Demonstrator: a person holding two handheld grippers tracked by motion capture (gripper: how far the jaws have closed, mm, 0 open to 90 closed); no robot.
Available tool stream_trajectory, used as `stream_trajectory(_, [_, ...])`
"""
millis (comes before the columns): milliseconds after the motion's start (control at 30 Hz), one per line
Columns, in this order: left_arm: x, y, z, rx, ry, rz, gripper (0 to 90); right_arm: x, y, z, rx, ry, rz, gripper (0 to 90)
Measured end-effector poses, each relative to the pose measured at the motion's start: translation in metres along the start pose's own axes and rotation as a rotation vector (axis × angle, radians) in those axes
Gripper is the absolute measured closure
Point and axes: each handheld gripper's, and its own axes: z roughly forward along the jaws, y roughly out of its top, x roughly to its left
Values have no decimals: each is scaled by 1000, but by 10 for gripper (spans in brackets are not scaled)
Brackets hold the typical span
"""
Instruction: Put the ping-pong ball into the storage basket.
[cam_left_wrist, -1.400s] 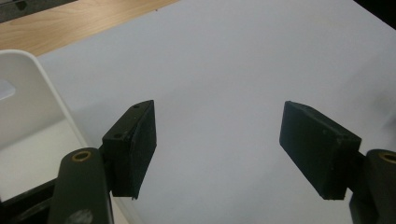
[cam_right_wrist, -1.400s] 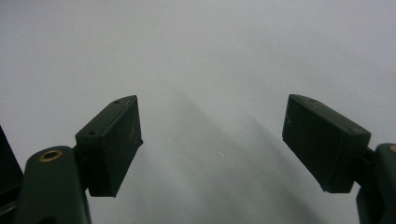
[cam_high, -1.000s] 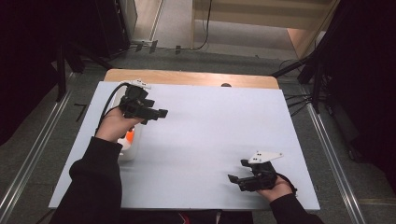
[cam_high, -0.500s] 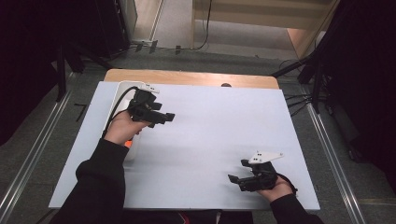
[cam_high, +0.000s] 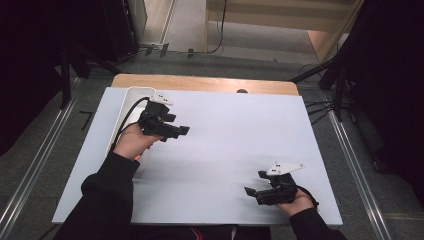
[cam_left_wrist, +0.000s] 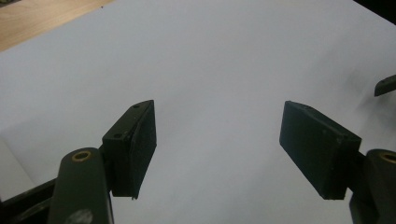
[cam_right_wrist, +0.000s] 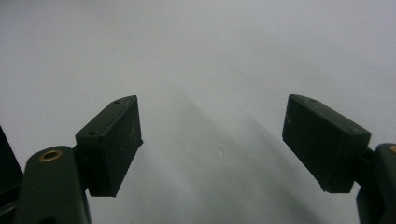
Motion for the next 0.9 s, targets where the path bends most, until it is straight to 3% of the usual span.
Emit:
stream_trajectory(567, [-15, -14, -2, -25, -40, 26, 281, -1, 0, 1, 5, -5, -5, 185])
stream_trajectory(900, [-19, -27, 0, -5, -44, 32, 256, -1, 0, 0, -4, -3, -8, 185])
